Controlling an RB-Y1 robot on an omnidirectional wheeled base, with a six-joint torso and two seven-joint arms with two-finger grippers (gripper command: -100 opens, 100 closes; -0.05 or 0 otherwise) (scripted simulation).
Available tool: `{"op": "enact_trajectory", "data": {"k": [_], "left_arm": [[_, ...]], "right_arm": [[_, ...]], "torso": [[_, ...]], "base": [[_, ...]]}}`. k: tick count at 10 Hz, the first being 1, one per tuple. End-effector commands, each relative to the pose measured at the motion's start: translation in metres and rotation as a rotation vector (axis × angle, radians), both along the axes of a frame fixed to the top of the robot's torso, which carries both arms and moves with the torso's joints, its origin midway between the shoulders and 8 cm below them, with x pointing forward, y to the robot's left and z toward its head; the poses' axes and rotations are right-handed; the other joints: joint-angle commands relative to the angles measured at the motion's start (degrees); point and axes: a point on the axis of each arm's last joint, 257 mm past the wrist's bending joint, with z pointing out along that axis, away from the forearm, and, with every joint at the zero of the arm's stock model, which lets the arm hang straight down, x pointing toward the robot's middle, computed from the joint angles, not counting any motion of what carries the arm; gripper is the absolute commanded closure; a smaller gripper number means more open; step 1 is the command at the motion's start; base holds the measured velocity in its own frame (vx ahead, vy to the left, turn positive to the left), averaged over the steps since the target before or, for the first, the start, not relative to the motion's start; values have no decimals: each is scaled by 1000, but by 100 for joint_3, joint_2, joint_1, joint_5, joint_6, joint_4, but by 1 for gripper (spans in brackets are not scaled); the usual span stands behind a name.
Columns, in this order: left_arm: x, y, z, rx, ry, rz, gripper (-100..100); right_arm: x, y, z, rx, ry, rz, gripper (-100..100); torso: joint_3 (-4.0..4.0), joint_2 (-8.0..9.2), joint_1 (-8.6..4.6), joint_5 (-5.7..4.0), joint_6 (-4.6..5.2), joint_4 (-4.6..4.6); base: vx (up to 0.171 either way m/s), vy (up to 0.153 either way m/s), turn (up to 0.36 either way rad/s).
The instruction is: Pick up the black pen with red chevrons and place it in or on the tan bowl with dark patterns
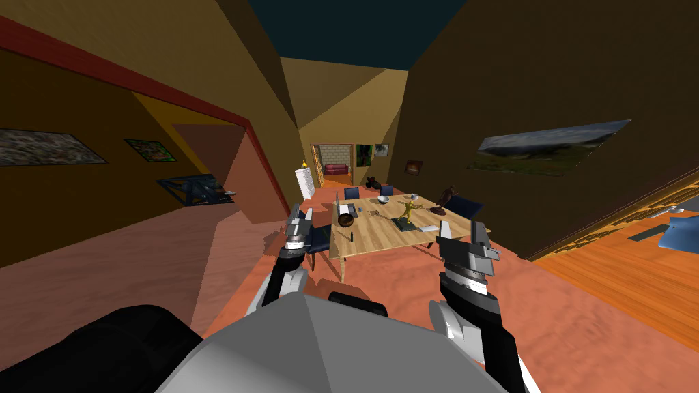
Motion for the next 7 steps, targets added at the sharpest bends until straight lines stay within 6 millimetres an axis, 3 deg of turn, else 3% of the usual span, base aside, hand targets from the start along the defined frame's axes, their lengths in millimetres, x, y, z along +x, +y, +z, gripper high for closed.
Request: {"op": "enact_trajectory", "data": {"k": [1,4,7], "left_arm": [[5,2,-5,-3,8,-32,-100],[17,14,-18,-49,24,-84,-100],[34,39,-35,-148,40,-131,-100]], "right_arm": [[0,0,0,0,0,0,0],[0,0,0,0,0,0,0],[0,0,0,0,0,0,0]], "torso": [[0,0,0,0,0,0],[-7,-12,-36,-7,1,-3],[-9,-16,-44,-10,1,-4]], "base": [[4,-41,-7],[26,-96,-3],[38,-124,-14]]}}
